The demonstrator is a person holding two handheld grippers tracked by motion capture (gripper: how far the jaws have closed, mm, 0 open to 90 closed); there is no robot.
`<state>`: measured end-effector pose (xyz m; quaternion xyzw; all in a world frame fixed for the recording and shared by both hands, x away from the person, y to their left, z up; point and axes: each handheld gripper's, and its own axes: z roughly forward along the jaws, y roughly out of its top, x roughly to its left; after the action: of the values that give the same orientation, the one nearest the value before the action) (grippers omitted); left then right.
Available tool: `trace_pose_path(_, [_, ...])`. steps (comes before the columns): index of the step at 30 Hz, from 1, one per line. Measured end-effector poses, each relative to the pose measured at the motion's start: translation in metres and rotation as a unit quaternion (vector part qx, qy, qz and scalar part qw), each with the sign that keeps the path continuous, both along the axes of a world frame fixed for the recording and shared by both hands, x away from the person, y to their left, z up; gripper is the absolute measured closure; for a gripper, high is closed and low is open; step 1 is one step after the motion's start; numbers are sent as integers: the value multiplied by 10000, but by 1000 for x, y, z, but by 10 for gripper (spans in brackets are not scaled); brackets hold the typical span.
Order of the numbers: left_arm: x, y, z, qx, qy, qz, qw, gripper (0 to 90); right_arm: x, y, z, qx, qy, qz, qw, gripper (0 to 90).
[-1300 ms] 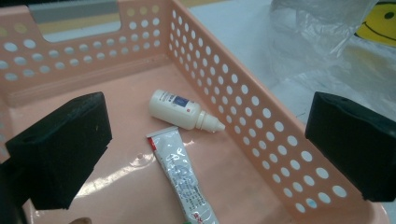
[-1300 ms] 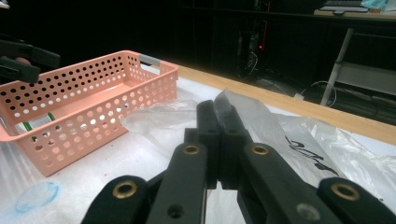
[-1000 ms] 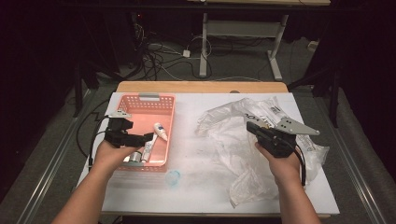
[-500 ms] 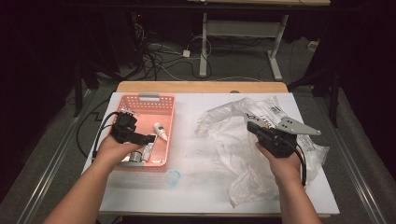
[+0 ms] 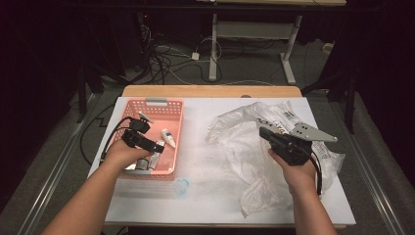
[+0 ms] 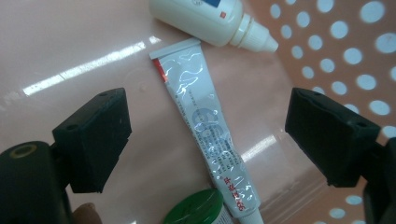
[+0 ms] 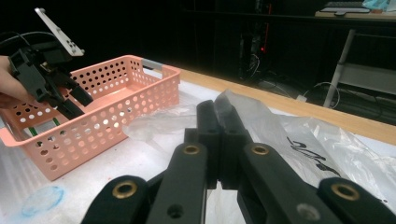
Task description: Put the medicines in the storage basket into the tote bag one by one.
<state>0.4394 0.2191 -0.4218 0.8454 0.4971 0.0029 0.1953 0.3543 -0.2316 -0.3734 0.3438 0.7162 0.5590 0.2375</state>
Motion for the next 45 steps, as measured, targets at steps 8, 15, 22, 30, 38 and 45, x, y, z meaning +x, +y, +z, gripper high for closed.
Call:
trace_pose_path(8, [6,-11,-7,407,493,-82,9979,209,0,-1,2,7,-30,5,10000,900])
trace_pose_path(15, [8,-24,-14,659,857,-108,9941,344,-1,-1,2,13,-53,3,10000,900])
trace_pose_path(22, [10,-26,-17,918,1011,28,9906,457,-2,-2,3,31,-62,6,10000,900])
trace_pose_path(30, [7,-35,-18,1268,903,-58,9878,580,-2,-2,4,32,-87,5,10000,900])
trace_pose_path(38, [8,-39,-17,1315,941,-148,9867,655,-2,-1,4,39,-79,9,10000,900])
trace_pose_path(45, [7,-39,-17,1266,846,-245,9880,664,-2,-1,3,37,-75,2,10000,900])
